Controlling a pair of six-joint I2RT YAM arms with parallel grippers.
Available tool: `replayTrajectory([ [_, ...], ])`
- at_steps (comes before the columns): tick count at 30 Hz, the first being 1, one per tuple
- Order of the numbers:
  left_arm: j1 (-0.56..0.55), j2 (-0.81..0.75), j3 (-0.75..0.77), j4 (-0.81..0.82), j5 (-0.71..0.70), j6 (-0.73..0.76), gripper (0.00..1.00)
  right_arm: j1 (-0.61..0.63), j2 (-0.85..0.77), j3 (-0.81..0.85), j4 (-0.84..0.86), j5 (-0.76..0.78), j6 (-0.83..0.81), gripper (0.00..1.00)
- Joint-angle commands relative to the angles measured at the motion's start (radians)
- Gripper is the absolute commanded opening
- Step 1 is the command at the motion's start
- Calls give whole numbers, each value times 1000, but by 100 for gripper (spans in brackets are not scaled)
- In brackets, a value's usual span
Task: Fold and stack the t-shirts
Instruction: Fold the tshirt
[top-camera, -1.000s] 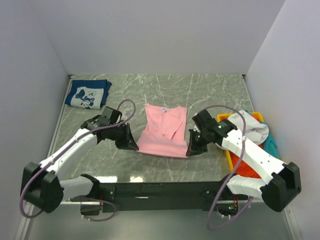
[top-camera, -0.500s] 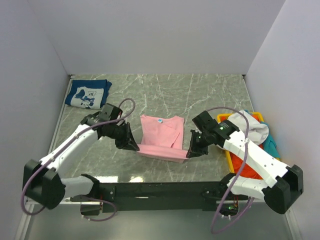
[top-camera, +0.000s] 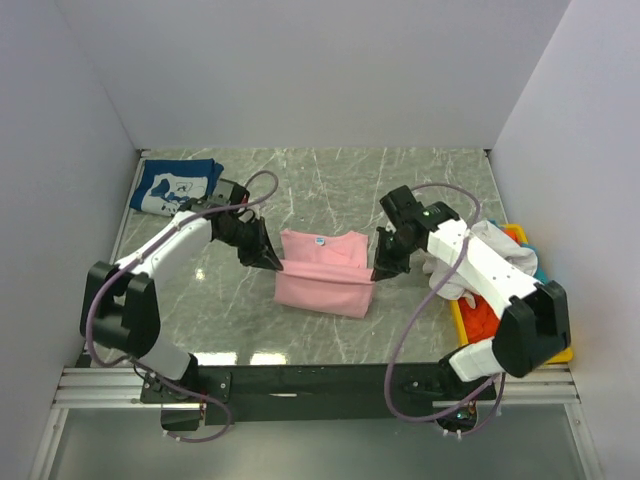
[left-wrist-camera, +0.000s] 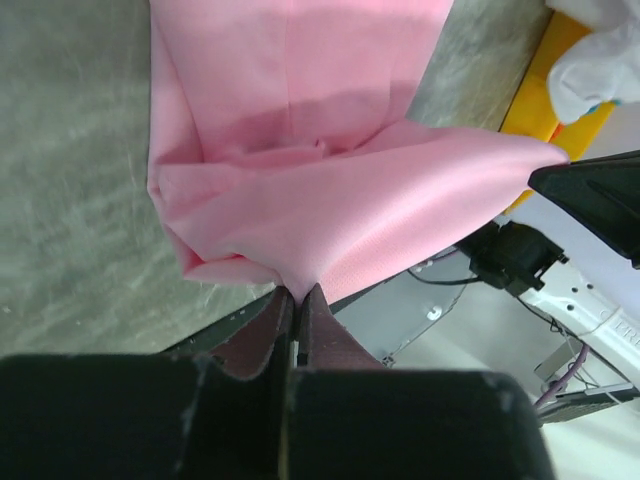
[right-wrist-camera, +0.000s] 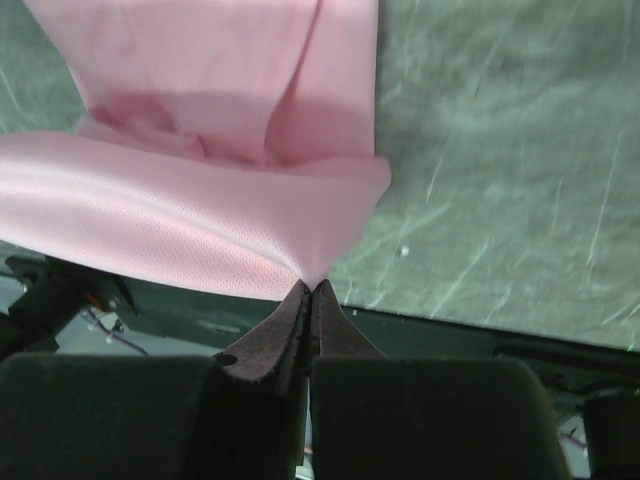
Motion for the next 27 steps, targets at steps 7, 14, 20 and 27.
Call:
replayTrajectory([
  [7, 58, 245, 223, 64, 57, 74, 0, -89, 227, 209, 28, 21, -130, 0],
  [14, 95, 402, 332, 79, 90, 88, 0, -129, 413, 347, 31, 18, -182, 0],
  [20, 119, 496, 403, 116, 98, 62, 4, -153, 552, 469, 36, -2, -214, 0],
  [27, 138, 505, 522, 182, 26, 15, 63, -173, 698, 733, -4, -56, -256, 45],
])
